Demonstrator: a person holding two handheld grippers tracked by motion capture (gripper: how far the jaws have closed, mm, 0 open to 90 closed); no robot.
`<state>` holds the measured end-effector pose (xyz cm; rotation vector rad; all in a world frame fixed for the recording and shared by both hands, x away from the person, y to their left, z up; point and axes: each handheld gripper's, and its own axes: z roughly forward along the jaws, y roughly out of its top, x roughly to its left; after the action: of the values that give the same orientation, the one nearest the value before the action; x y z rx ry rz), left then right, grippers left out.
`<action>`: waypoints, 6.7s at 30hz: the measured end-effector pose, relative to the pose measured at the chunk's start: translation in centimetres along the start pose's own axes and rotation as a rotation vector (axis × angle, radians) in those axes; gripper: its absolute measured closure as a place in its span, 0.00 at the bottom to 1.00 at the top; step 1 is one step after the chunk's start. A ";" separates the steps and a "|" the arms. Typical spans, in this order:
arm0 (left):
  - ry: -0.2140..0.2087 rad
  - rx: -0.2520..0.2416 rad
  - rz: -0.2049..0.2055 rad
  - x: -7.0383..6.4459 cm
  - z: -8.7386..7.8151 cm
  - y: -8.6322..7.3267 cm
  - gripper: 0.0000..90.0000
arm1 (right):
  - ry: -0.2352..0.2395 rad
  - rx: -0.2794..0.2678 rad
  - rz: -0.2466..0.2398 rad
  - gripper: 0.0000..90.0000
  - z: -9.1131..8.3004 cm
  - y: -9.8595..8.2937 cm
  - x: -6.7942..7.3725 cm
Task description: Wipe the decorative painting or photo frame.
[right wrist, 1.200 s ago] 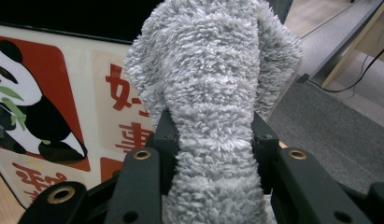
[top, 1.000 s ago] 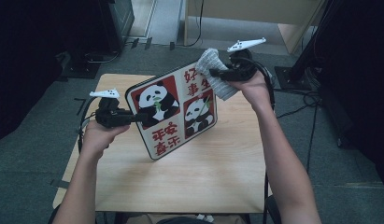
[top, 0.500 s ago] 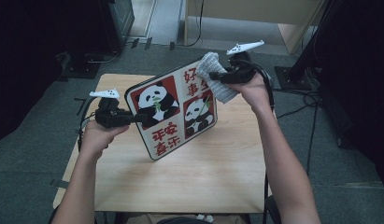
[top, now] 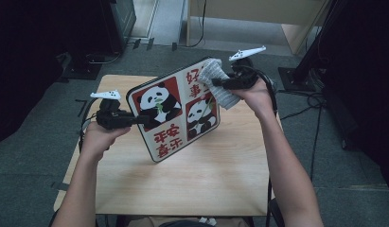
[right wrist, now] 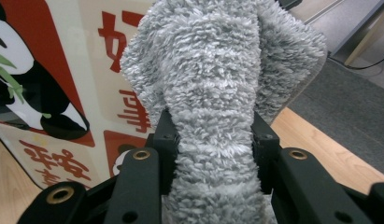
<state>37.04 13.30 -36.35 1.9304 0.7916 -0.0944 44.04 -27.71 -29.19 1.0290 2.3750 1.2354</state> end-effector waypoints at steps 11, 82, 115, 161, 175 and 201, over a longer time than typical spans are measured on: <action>-0.009 0.002 0.002 0.1 0.0 0.0 0.87 | 0.005 0.006 0.006 0.72 0.8 -1.6 0.0; -0.019 0.019 0.019 -0.1 -0.1 0.0 0.86 | 0.038 0.123 0.123 0.73 4.3 -9.4 -1.4; -0.032 0.023 0.019 -0.1 -0.1 0.1 0.85 | 0.048 0.210 0.190 0.73 6.8 -14.1 -1.4; -0.039 0.016 0.002 -0.1 0.0 0.0 0.84 | 0.067 0.131 0.096 0.75 1.3 -8.4 0.8; -0.047 0.014 -0.005 0.1 0.0 -0.1 0.83 | 0.059 0.079 0.022 0.74 -1.3 -1.9 2.0; -0.059 0.016 -0.002 0.3 -0.1 -0.1 0.83 | 0.059 0.075 -0.051 0.74 -0.2 4.9 4.6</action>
<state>37.16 13.51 -36.52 1.9330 0.7559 -0.1592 43.01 -22.71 -24.81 0.9597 2.4930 1.1828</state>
